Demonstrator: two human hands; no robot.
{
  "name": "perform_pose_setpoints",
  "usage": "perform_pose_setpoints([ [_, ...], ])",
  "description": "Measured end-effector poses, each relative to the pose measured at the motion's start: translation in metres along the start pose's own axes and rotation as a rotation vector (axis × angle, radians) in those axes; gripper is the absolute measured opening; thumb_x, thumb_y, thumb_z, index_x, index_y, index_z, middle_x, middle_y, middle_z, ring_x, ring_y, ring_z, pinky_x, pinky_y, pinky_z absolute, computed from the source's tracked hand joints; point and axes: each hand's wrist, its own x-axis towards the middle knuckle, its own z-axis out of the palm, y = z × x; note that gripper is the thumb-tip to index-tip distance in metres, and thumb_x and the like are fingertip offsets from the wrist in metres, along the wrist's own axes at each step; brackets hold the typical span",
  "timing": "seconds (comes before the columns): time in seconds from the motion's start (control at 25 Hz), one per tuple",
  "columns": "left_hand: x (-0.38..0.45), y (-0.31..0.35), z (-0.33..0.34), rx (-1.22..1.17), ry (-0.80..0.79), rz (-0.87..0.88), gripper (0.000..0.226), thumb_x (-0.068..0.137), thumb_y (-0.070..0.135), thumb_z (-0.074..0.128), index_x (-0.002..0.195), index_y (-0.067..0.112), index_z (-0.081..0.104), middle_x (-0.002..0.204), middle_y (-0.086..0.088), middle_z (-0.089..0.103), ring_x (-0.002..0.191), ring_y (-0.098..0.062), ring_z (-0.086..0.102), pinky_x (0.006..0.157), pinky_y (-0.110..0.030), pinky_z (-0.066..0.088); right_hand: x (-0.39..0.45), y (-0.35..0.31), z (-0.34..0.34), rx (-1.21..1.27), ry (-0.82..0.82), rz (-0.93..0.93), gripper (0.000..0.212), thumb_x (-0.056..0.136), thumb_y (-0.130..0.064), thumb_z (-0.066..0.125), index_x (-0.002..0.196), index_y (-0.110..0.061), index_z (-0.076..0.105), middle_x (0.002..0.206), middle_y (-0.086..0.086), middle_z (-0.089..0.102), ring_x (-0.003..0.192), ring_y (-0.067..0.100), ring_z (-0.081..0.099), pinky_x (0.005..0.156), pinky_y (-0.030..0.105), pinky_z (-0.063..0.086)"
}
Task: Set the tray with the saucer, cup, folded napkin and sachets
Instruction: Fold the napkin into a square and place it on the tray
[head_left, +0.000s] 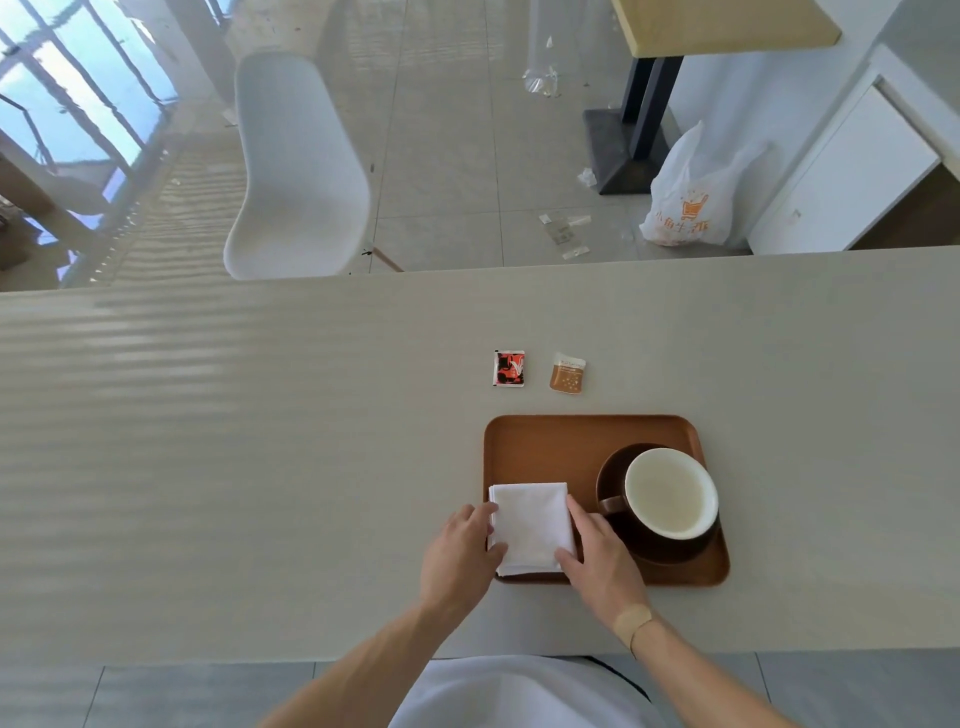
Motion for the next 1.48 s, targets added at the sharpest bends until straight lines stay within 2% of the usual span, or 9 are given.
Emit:
perform_pose_setpoints([
  [0.28, 0.000, -0.011, -0.001, 0.337, 0.006, 0.158, 0.049, 0.093, 0.044, 0.052, 0.138, 0.030, 0.041, 0.120, 0.005, 0.053, 0.109, -0.019, 0.047, 0.087, -0.030, 0.042, -0.008, 0.001, 0.000, -0.316, 0.024, -0.046, 0.066, 0.096, -0.039, 0.046, 0.152, -0.025, 0.016, 0.125, -0.001, 0.045, 0.102, 0.018, 0.058, 0.073, 0.030, 0.053],
  [0.44, 0.001, -0.019, -0.006, 0.309, 0.090, 0.299, 0.050, 0.086, 0.044, 0.065, 0.131, 0.026, 0.052, 0.127, 0.001, 0.055, 0.113, -0.023, 0.054, 0.089, -0.035, 0.047, -0.020, -0.007, 0.001, -0.452, 0.160, -0.205, 0.061, 0.083, -0.035, 0.071, 0.137, -0.015, 0.050, 0.111, 0.000, 0.060, 0.091, 0.017, 0.062, 0.067, 0.027, 0.057],
  [0.52, 0.006, -0.020, -0.007, 0.349, 0.131, 0.440, 0.053, 0.084, 0.045, 0.068, 0.130, 0.023, 0.055, 0.135, -0.003, 0.056, 0.123, -0.026, 0.054, 0.094, -0.042, 0.050, -0.021, -0.014, 0.005, -0.470, 0.227, -0.362, 0.059, 0.076, -0.029, 0.080, 0.129, -0.012, 0.060, 0.117, 0.003, 0.065, 0.101, 0.020, 0.065, 0.077, 0.030, 0.059],
  [0.56, 0.011, -0.019, -0.007, 0.391, 0.076, 0.475, 0.058, 0.087, 0.049, 0.062, 0.137, 0.022, 0.051, 0.145, -0.004, 0.049, 0.133, -0.027, 0.047, 0.103, -0.046, 0.046, -0.016, -0.019, 0.007, -0.481, 0.201, -0.415, 0.061, 0.078, -0.029, 0.078, 0.132, -0.011, 0.057, 0.128, 0.005, 0.062, 0.115, 0.023, 0.061, 0.088, 0.033, 0.057],
  [0.64, 0.020, -0.020, -0.006, 0.522, -0.063, 0.480, 0.072, 0.095, 0.060, 0.038, 0.154, 0.021, 0.022, 0.164, -0.001, 0.013, 0.150, -0.022, 0.010, 0.120, -0.051, 0.016, 0.000, -0.026, 0.008, -0.530, 0.074, -0.430, 0.068, 0.092, -0.035, 0.060, 0.148, -0.010, 0.032, 0.156, 0.009, 0.032, 0.143, 0.029, 0.030, 0.114, 0.039, 0.035],
  [0.76, 0.026, -0.030, -0.001, 0.634, -0.203, 0.454, 0.077, 0.093, 0.068, 0.006, 0.152, 0.024, -0.017, 0.158, 0.008, -0.028, 0.143, -0.012, -0.030, 0.118, -0.045, -0.019, 0.018, -0.017, 0.008, -0.641, -0.131, -0.344, 0.070, 0.101, -0.045, 0.025, 0.151, -0.014, -0.012, 0.160, 0.002, -0.020, 0.148, 0.025, -0.015, 0.121, 0.040, -0.001],
  [1.08, 0.028, -0.032, 0.008, 0.662, -0.238, 0.472, 0.075, 0.092, 0.068, -0.004, 0.150, 0.025, -0.024, 0.157, 0.007, -0.032, 0.143, -0.014, -0.032, 0.115, -0.050, -0.017, 0.007, 0.008, 0.018, -0.756, -0.146, -0.292, 0.071, 0.095, -0.055, 0.002, 0.149, -0.014, -0.020, 0.156, 0.003, -0.030, 0.144, 0.026, -0.027, 0.118, 0.045, -0.018],
  [1.24, 0.023, -0.028, 0.012, 0.711, -0.192, 0.432, 0.070, 0.097, 0.061, 0.002, 0.152, 0.022, -0.017, 0.160, 0.003, -0.023, 0.145, -0.019, -0.027, 0.115, -0.055, -0.017, 0.008, 0.007, 0.017, -0.731, -0.175, -0.286, 0.071, 0.094, -0.056, 0.001, 0.146, -0.017, -0.026, 0.153, 0.001, -0.038, 0.141, 0.020, -0.034, 0.114, 0.043, -0.018],
  [1.48, 0.023, -0.025, 0.012, 0.741, -0.209, 0.409, 0.069, 0.096, 0.060, -0.003, 0.150, 0.022, -0.023, 0.157, 0.003, -0.031, 0.142, -0.020, -0.035, 0.112, -0.056, -0.024, 0.010, 0.004, 0.013, -0.710, -0.205, -0.280, 0.070, 0.096, -0.056, 0.004, 0.145, -0.019, -0.030, 0.150, 0.000, -0.043, 0.139, 0.021, -0.038, 0.116, 0.042, -0.022],
])
